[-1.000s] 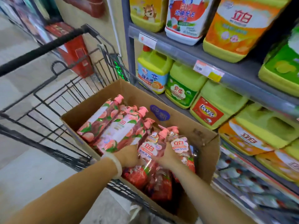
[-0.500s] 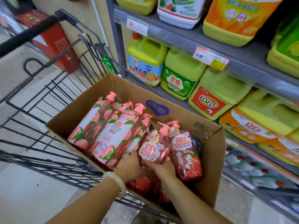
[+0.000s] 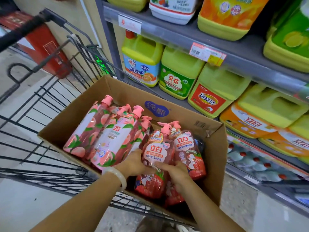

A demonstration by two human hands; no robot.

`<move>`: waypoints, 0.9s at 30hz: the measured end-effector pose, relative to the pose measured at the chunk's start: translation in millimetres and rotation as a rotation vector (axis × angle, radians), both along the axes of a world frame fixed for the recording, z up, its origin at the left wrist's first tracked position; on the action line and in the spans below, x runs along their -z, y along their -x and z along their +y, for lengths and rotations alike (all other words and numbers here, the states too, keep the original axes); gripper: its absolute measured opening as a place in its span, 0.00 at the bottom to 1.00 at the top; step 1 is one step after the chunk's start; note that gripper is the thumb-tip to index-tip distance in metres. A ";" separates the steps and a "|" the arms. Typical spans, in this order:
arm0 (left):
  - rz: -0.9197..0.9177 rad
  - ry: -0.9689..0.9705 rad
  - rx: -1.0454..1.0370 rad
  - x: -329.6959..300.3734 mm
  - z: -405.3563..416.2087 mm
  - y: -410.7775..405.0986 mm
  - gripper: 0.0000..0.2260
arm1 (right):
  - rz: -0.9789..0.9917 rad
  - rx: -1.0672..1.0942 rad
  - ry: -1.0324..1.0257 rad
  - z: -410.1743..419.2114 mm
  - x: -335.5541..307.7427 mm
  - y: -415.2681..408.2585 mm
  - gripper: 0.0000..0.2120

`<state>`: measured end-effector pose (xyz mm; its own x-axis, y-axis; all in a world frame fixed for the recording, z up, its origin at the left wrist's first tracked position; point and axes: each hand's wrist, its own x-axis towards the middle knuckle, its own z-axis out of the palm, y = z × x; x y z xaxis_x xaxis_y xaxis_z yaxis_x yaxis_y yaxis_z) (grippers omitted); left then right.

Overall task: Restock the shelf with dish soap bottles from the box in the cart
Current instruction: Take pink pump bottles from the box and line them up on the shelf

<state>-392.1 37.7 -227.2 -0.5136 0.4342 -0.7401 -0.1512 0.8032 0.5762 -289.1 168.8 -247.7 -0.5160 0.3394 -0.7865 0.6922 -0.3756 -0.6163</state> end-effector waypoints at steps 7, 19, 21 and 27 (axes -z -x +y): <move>-0.291 -0.160 -0.022 9.2 -3.7 -6.5 0.13 | 0.009 0.018 0.076 1.9 -1.2 -1.7 0.25; -0.351 -0.371 -0.038 -55.3 42.3 8.4 0.29 | 0.215 0.029 -0.042 66.5 -82.7 4.2 0.24; -0.309 -0.394 -0.019 -80.2 60.9 7.0 0.25 | 0.267 0.059 -0.106 83.0 -109.6 -0.6 0.27; -0.148 -0.563 0.034 -155.6 121.8 -31.2 0.25 | 0.431 0.144 -0.197 128.4 -190.0 -53.7 0.19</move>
